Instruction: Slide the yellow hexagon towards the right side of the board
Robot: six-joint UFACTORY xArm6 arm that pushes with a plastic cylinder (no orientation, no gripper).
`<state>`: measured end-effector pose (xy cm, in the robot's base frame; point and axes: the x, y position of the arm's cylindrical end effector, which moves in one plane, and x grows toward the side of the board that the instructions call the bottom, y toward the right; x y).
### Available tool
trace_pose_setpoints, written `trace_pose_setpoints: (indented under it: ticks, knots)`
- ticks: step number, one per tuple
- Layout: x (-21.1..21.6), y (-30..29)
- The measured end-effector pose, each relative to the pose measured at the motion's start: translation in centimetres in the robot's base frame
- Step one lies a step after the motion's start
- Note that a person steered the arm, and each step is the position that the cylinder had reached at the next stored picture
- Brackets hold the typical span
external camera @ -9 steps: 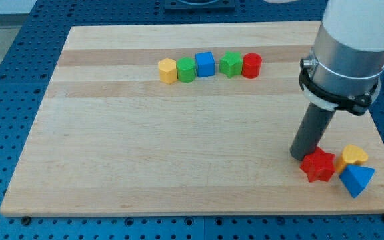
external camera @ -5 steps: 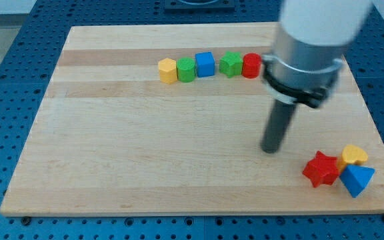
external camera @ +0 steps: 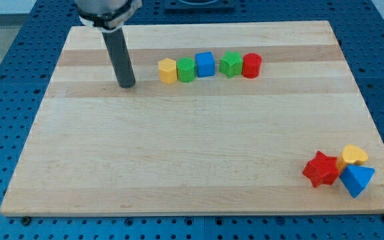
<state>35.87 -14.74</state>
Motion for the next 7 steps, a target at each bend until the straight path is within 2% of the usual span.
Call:
trace_pose_setpoints:
  ticks: [1, 2, 7]
  knots:
    - [-3.6, 0.6]
    - [-4.4, 3.9]
    - [4.5, 9.7]
